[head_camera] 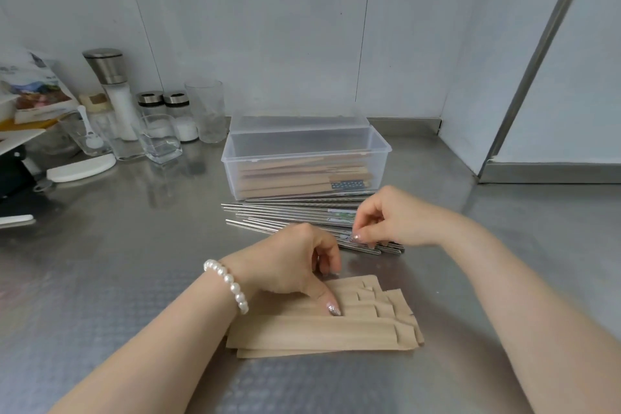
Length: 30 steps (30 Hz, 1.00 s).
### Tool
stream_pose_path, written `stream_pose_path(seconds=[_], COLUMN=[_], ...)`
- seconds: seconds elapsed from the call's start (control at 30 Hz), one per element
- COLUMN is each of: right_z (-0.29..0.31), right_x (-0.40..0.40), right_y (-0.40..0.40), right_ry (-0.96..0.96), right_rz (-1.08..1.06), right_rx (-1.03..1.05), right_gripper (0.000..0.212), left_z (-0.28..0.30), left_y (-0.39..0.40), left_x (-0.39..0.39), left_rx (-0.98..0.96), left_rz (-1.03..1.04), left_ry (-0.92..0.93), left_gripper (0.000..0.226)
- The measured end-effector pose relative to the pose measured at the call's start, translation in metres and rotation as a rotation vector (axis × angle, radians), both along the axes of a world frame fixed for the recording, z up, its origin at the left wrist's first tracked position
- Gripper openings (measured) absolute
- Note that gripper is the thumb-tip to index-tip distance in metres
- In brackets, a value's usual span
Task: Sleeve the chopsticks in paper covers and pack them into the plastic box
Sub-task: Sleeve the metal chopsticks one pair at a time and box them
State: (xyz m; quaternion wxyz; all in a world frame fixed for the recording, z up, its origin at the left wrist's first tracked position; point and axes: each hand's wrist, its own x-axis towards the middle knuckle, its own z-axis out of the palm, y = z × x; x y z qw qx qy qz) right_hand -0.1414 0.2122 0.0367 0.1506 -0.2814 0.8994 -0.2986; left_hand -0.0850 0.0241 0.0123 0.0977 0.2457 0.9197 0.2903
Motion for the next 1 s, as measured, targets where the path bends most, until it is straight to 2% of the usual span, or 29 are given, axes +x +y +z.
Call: stream_pose_path(seconds=[0.13,0.37,0.53,0.77,0.9,1.0], right_z=[0.011,0.007,0.01,0.012,0.008,0.011], right_x=[0.01,0.021,0.03,0.035,0.033,0.031], right_y=[0.011,-0.001,-0.006,-0.008,-0.01,-0.005], right_ry=[-0.203,-0.272,-0.282,-0.175,-0.166,-0.192], right_rz=[0.136,0.194,0.213,0.204,0.219,0.225], right_rx=[0.103,0.138,0.267,0.51,0.532,0.47], right_gripper=[0.006,0.015,0.027,0.028,0.029,0.026], left_z=[-0.002,-0.003,-0.002,-0.002,-0.002,-0.002], left_y=[0.0,0.0,0.001,0.0,-0.001,-0.001], left_x=[-0.002,-0.002,-0.002,-0.003,-0.002,-0.002], left_rx=[0.046,0.12,0.13,0.111,0.113,0.127], left_rz=[0.027,0.06,0.055,0.033,0.041,0.045], left_ry=[-0.041,-0.084,-0.084,-0.071,-0.061,-0.067], left_gripper=[0.037,0.03,0.028,0.027,0.027,0.025])
